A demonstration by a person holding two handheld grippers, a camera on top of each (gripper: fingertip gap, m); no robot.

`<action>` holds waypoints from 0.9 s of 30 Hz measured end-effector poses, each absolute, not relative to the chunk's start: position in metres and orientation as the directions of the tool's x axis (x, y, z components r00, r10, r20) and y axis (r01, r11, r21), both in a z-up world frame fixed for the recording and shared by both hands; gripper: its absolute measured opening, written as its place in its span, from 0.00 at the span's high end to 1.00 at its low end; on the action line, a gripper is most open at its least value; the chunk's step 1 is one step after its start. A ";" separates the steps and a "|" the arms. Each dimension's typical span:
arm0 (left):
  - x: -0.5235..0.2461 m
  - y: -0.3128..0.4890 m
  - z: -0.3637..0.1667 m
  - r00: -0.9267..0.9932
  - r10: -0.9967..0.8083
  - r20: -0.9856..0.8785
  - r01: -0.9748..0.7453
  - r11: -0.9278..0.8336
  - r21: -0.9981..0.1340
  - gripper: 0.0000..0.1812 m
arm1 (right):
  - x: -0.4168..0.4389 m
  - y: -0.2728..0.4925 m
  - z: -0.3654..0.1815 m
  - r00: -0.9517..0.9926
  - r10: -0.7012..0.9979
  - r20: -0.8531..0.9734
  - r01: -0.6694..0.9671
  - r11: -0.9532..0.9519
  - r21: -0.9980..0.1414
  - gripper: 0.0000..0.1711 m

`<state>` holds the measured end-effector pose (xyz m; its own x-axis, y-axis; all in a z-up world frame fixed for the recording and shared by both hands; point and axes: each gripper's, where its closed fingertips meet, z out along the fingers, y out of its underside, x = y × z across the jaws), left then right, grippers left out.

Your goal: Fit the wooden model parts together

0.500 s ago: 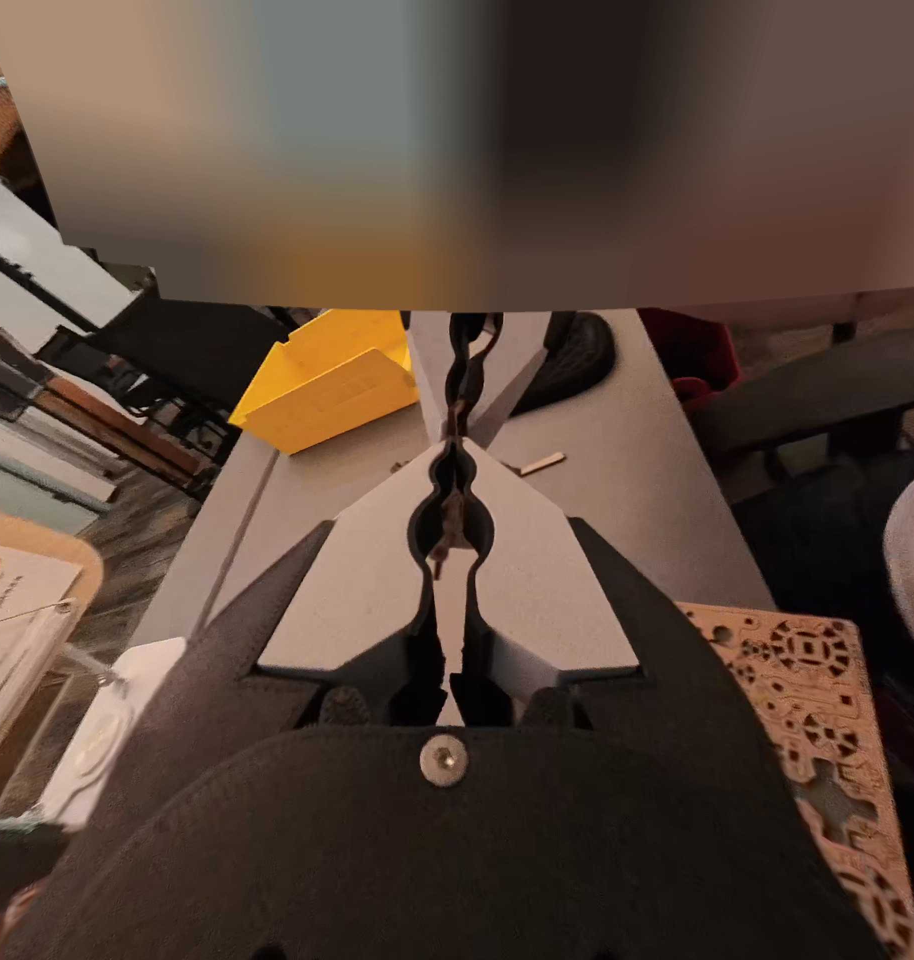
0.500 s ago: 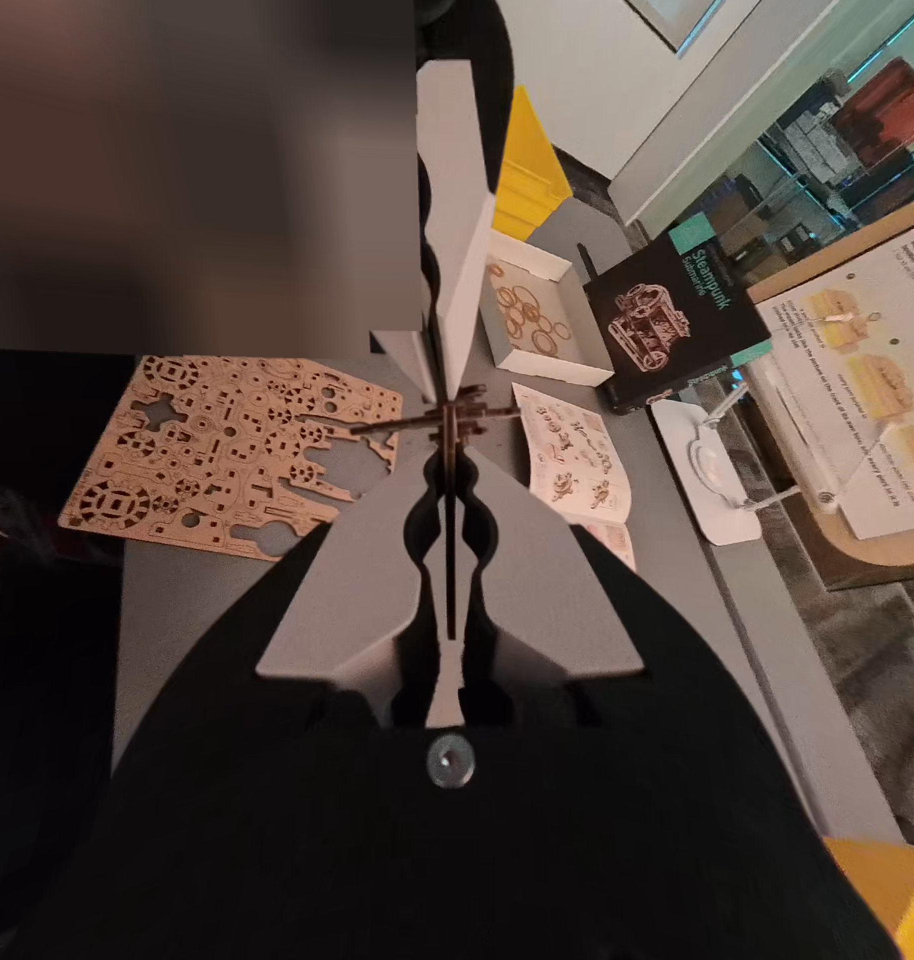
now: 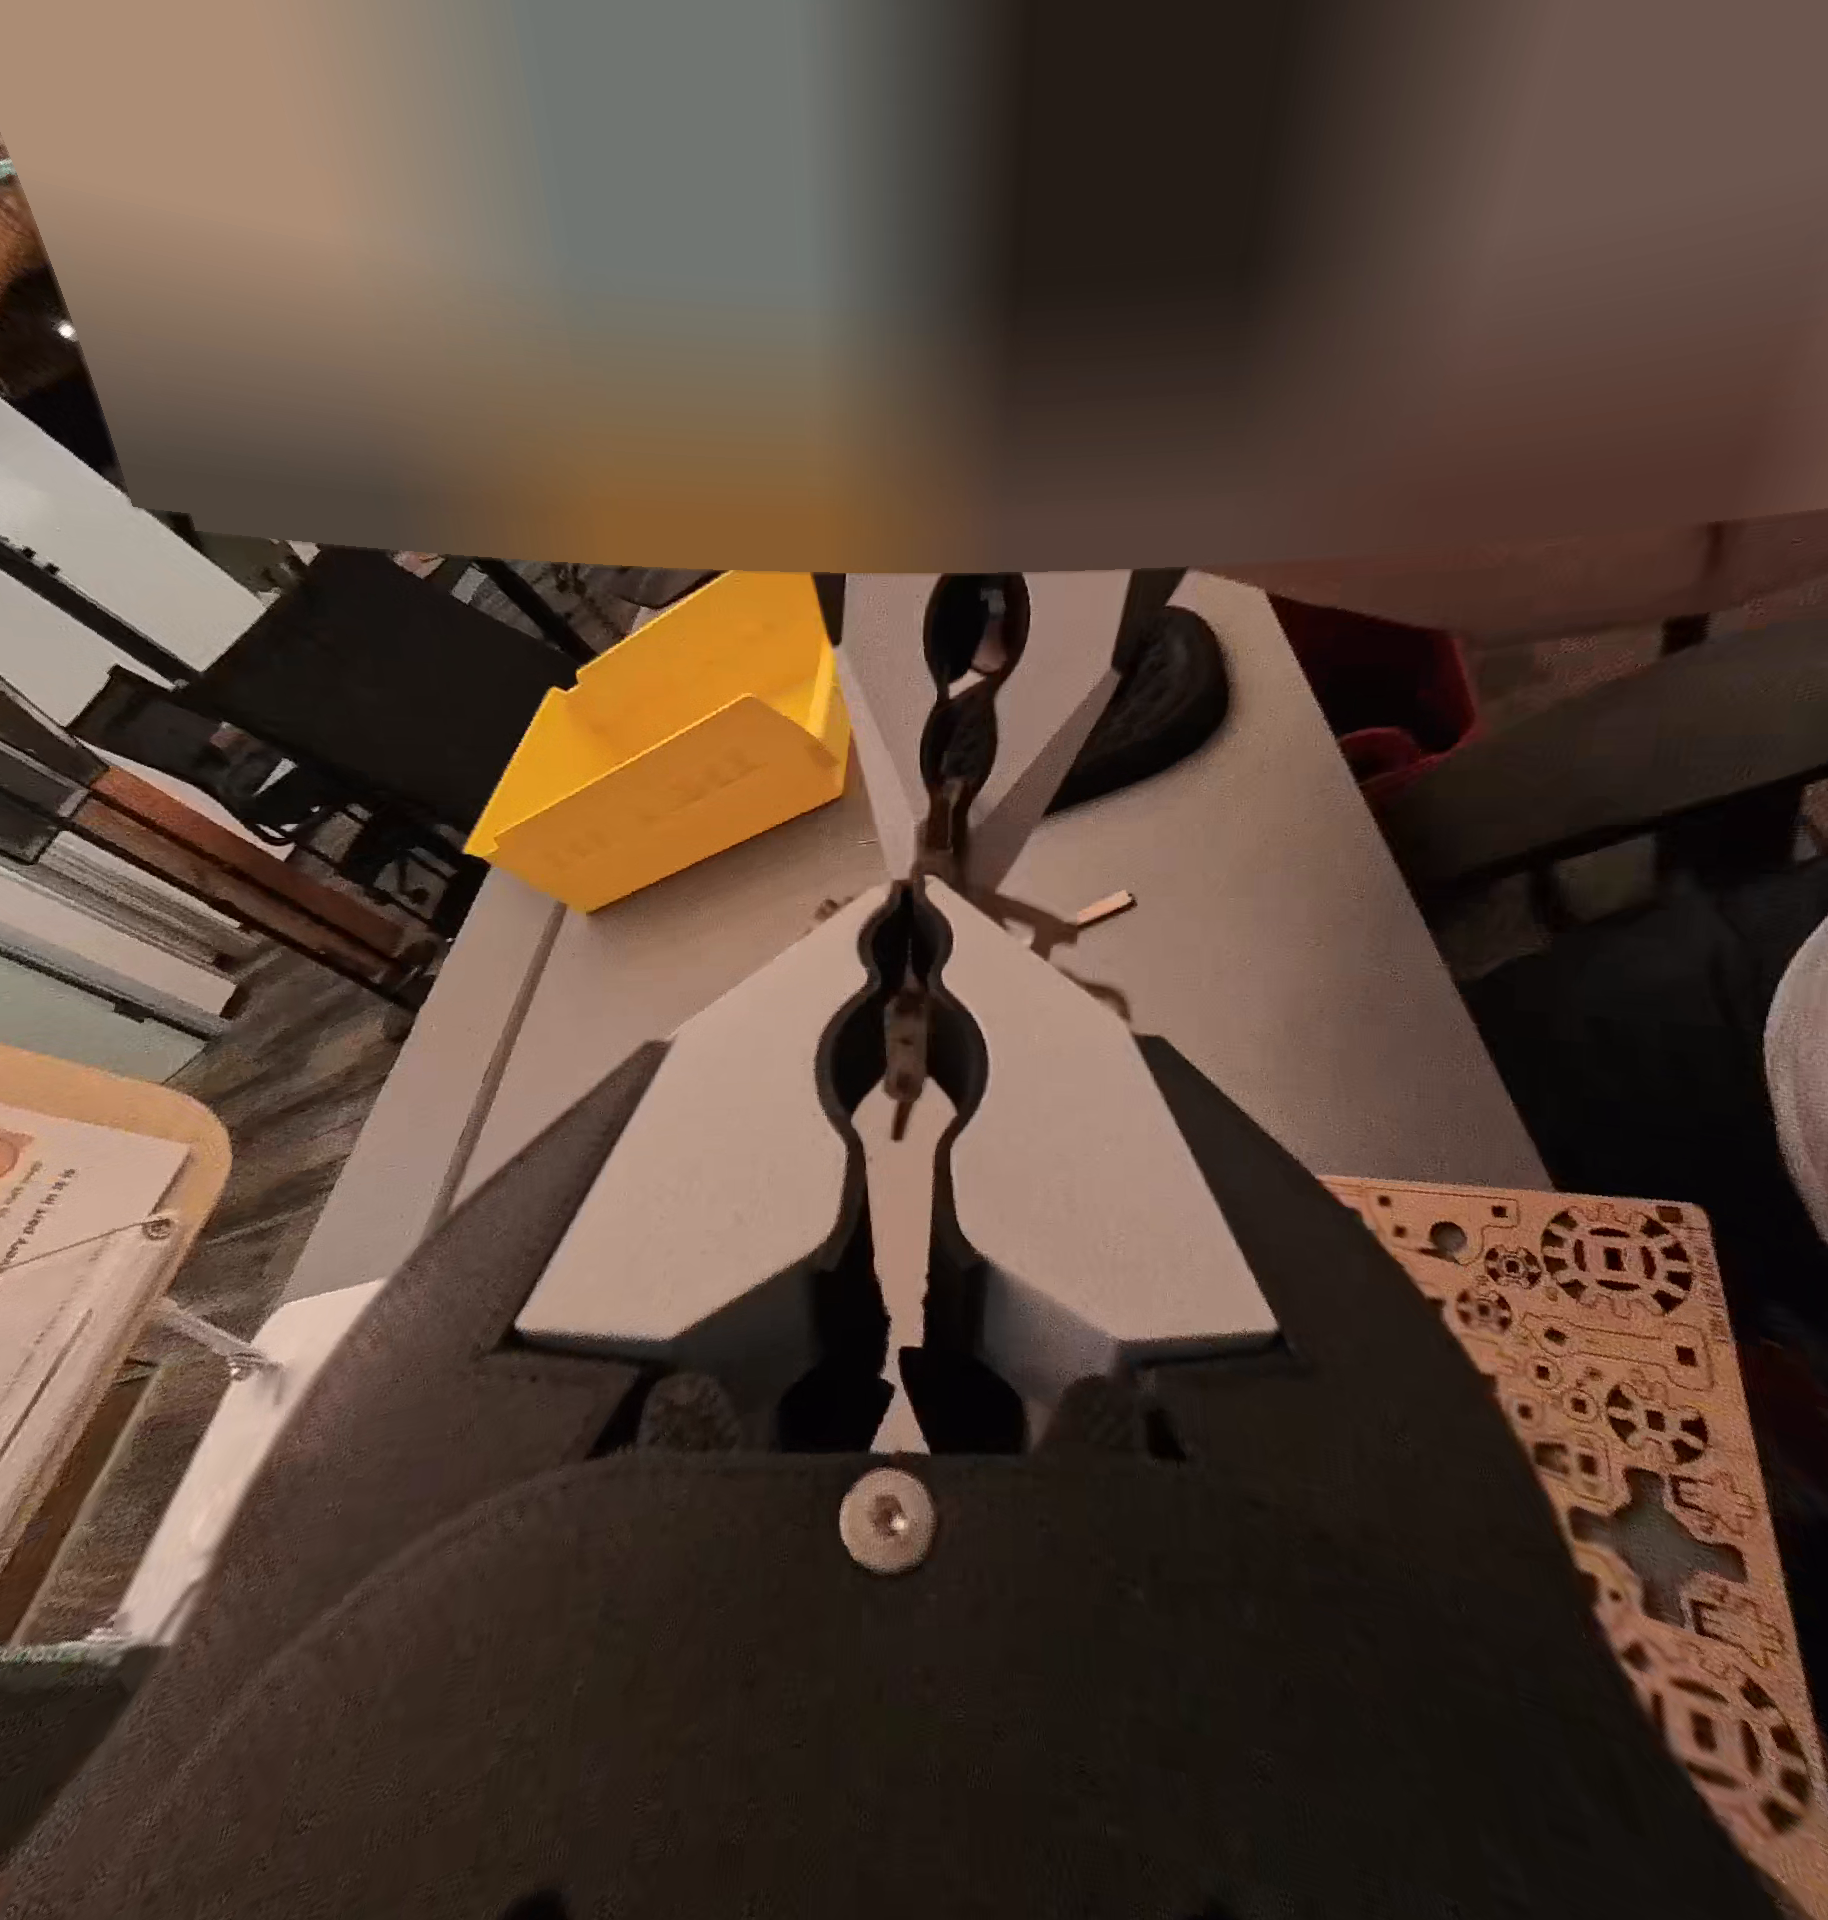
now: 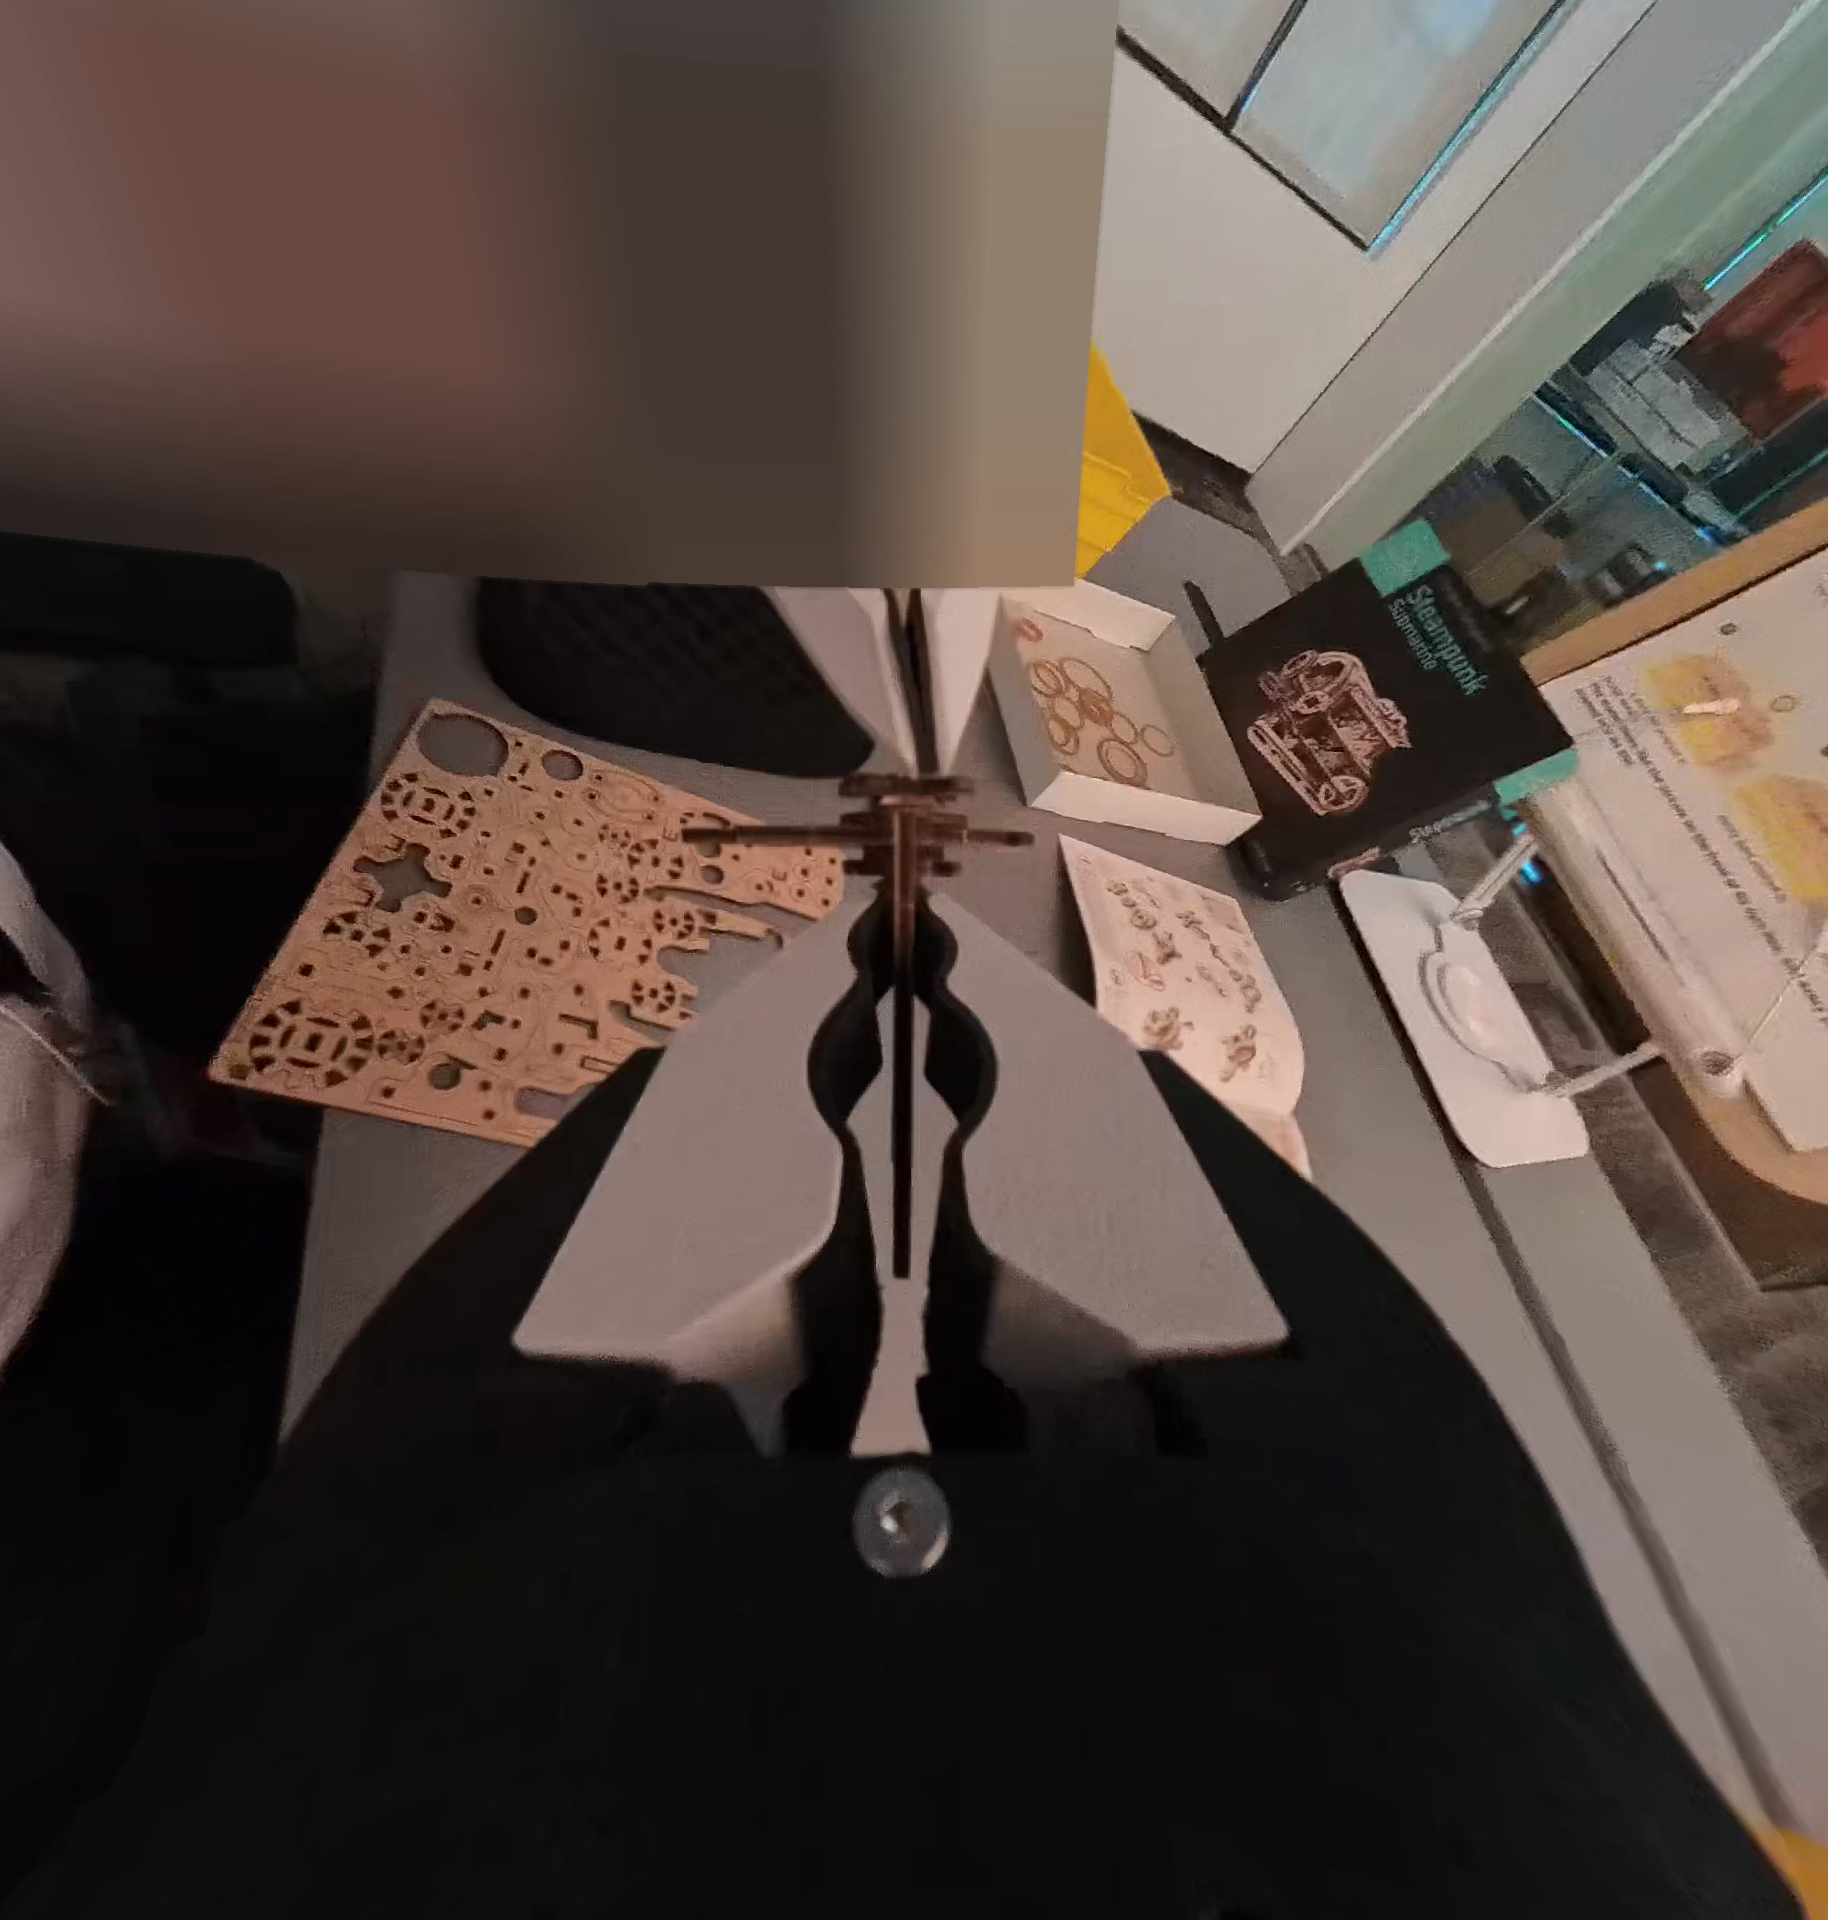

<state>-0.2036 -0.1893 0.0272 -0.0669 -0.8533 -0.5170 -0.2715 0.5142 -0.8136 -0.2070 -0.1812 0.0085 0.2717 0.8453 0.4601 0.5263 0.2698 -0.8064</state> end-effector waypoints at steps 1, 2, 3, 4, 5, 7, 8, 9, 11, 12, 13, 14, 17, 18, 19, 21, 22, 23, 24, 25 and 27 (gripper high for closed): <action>-0.208 -0.188 0.031 -0.054 -0.856 -0.514 -0.265 0.509 -0.819 1.00 | -0.200 -0.178 0.010 0.301 0.843 0.446 0.516 0.249 -0.820 1.00; -0.211 -0.186 0.034 -0.043 -0.855 -0.517 -0.258 0.509 -0.821 1.00 | -0.199 -0.177 0.012 0.311 0.840 0.445 0.501 0.253 -0.827 1.00; -0.208 -0.189 0.033 -0.061 -0.865 -0.498 -0.249 0.497 -0.832 1.00 | -0.210 -0.184 0.017 0.281 0.861 0.425 0.467 0.264 -0.844 1.00; -0.202 -0.192 0.029 -0.075 -0.868 -0.491 -0.251 0.493 -0.833 1.00 | -0.210 -0.177 0.007 0.283 0.834 0.473 0.567 0.252 -0.784 1.00; -0.200 -0.189 0.026 -0.064 -0.849 -0.525 -0.273 0.521 -0.809 1.00 | -0.209 -0.170 0.004 0.277 0.797 0.537 0.610 0.286 -0.739 1.00; -0.205 -0.185 0.026 -0.055 -0.839 -0.541 -0.299 0.531 -0.793 1.00 | -0.204 -0.173 0.004 0.288 0.831 0.476 0.567 0.253 -0.784 1.00; -0.208 -0.184 0.031 -0.042 -0.844 -0.534 -0.284 0.523 -0.804 1.00 | -0.200 -0.171 0.006 0.310 0.821 0.480 0.557 0.252 -0.791 1.00; -0.208 -0.186 0.032 -0.047 -0.855 -0.517 -0.268 0.510 -0.818 1.00 | -0.208 -0.176 0.012 0.297 0.834 0.466 0.520 0.268 -0.811 1.00; -0.200 -0.187 0.024 -0.058 -0.850 -0.524 -0.286 0.517 -0.807 1.00 | -0.208 -0.170 0.008 0.284 0.792 0.541 0.614 0.283 -0.737 1.00; -0.200 -0.185 0.022 -0.058 -0.839 -0.541 -0.301 0.532 -0.792 1.00 | -0.209 -0.170 0.008 0.283 0.804 0.523 0.592 0.283 -0.755 1.00; -0.203 -0.185 0.024 -0.056 -0.841 -0.537 -0.304 0.527 -0.794 1.00 | -0.205 -0.170 0.008 0.291 0.825 0.484 0.569 0.258 -0.781 1.00; -0.206 -0.182 0.028 -0.039 -0.841 -0.540 -0.298 0.526 -0.797 1.00 | -0.198 -0.166 0.007 0.317 0.811 0.492 0.575 0.248 -0.780 1.00; -0.198 -0.185 0.024 -0.051 -0.858 -0.511 -0.284 0.503 -0.816 1.00 | -0.208 -0.166 0.003 0.290 0.787 0.545 0.641 0.263 -0.721 1.00; -0.198 -0.182 0.020 -0.053 -0.840 -0.541 -0.309 0.529 -0.791 1.00 | -0.208 -0.166 0.003 0.290 0.780 0.554 0.640 0.273 -0.719 1.00; -0.200 -0.180 0.021 -0.047 -0.834 -0.549 -0.319 0.534 -0.783 1.00 | -0.210 -0.173 0.004 0.280 0.812 0.512 0.598 0.270 -0.755 1.00; -0.206 -0.177 0.031 -0.024 -0.846 -0.532 -0.284 0.516 -0.808 1.00 | -0.206 -0.172 0.012 0.310 0.805 0.505 0.561 0.274 -0.781 1.00; -0.203 -0.179 0.029 -0.035 -0.862 -0.506 -0.277 0.495 -0.823 1.00 | -0.212 -0.172 0.012 0.308 0.817 0.488 0.566 0.255 -0.784 1.00; -0.199 -0.174 0.022 -0.024 -0.852 -0.522 -0.310 0.503 -0.807 1.00 | -0.208 -0.167 0.005 0.298 0.794 0.530 0.632 0.252 -0.733 1.00; -0.199 -0.170 0.017 -0.028 -0.833 -0.553 -0.336 0.529 -0.780 1.00 | -0.208 -0.165 0.003 0.299 0.788 0.538 0.632 0.259 -0.731 1.00; -0.201 -0.169 0.018 -0.022 -0.838 -0.546 -0.333 0.521 -0.786 1.00 | -0.206 -0.167 0.003 0.302 0.805 0.510 0.612 0.247 -0.751 1.00; -0.204 -0.170 0.028 -0.007 -0.858 -0.514 -0.289 0.494 -0.820 1.00 | -0.205 -0.166 0.009 0.329 0.812 0.482 0.561 0.242 -0.791 1.00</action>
<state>-0.2044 -0.1700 0.0276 -0.0073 -0.8577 -0.5141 -0.2894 0.4939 -0.8199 -0.2047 -0.1659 0.0088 0.3289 0.8121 0.4820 0.5612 0.2423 -0.7914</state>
